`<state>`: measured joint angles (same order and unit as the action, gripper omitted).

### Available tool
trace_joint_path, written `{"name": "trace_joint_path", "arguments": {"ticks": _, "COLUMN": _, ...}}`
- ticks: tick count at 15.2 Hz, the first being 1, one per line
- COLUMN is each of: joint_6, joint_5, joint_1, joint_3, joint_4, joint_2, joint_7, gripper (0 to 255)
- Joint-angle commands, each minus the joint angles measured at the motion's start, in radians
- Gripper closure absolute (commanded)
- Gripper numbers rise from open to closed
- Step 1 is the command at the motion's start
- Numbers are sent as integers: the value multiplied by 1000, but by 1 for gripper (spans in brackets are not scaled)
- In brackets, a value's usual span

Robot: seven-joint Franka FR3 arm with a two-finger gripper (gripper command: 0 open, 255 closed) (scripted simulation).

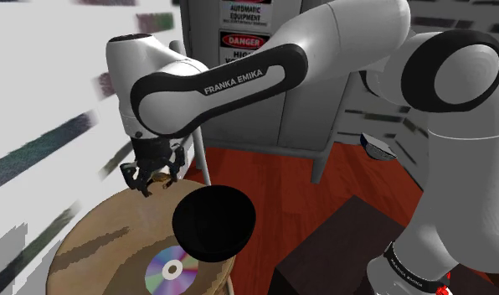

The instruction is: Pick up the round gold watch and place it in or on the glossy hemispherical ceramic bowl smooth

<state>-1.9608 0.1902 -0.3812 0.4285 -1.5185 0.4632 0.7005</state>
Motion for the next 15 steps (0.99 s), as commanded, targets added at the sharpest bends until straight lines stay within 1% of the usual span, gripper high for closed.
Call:
{"name": "trace_joint_path", "arguments": {"ticks": 1, "joint_6": 24, "joint_5": -4, "joint_1": 0, "joint_3": 2, "joint_4": 18, "joint_2": -7, "joint_7": -3, "gripper": 255}}
{"name": "trace_joint_path", "arguments": {"ticks": 15, "joint_6": 204, "joint_5": -16, "joint_1": -13, "joint_3": 10, "joint_4": 183, "joint_2": -24, "joint_7": -14, "gripper": 255}}
